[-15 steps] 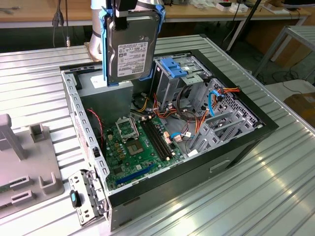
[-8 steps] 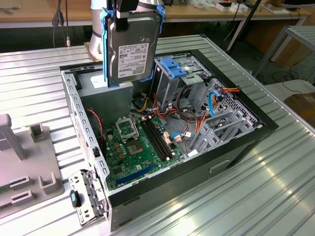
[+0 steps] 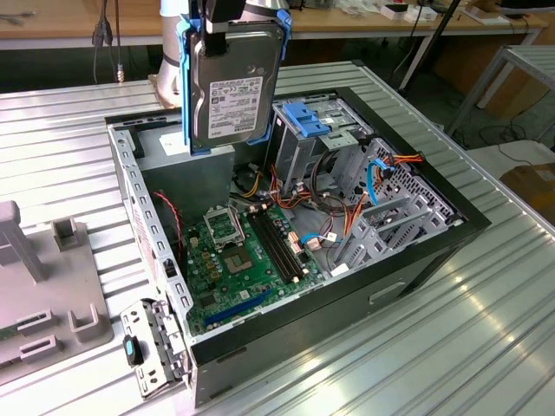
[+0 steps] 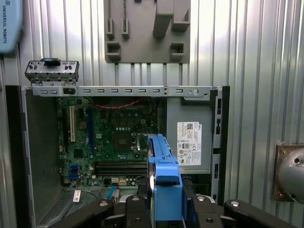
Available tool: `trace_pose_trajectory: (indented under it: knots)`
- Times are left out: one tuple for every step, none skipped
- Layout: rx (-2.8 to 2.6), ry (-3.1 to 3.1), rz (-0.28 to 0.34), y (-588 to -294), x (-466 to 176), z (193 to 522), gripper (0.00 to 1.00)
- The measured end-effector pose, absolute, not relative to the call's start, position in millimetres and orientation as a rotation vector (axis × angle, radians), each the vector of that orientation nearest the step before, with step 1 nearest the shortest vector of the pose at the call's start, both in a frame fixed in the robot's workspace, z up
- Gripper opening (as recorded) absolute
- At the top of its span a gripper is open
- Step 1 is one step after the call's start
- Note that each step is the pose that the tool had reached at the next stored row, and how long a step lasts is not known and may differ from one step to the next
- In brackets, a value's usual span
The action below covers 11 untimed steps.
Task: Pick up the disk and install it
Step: 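Pick up the disk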
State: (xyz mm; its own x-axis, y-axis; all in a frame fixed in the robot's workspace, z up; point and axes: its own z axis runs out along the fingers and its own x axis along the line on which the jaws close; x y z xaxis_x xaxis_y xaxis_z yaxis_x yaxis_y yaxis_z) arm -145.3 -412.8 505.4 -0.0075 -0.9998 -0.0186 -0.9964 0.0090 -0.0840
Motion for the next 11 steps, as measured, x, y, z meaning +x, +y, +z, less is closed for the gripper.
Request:
trace_pose_trajectory:
  knots:
    - [-2.161, 2.179, -0.072, -412.9, -145.3, 505.4, 0.36]
    - [-2.161, 2.179, -0.072, -412.9, -145.3, 505.4, 0.36]
    - [-2.161, 2.178, -0.072, -413.2, -145.3, 505.4, 0.36]
    - [-2.161, 2.178, -0.072, -413.5, -145.3, 505.4, 0.36]
    - [-2.161, 2.179, -0.072, -414.1, -145.3, 505.5, 0.36]
    - [-2.161, 2.178, -0.072, -414.8, -145.3, 505.4, 0.36]
    - [-2.16, 2.179, -0.072, -415.6, -145.3, 505.4, 0.36]
    - [-2.161, 2.179, -0.072, -415.6, -145.3, 505.4, 0.36]
    - [-2.161, 2.179, -0.072, -416.0, -145.3, 505.4, 0.36]
    - [-2.161, 2.179, -0.072, -416.3, -145.3, 505.4, 0.36]
    - [-2.161, 2.179, -0.072, -416.4, -145.3, 505.4, 0.36]
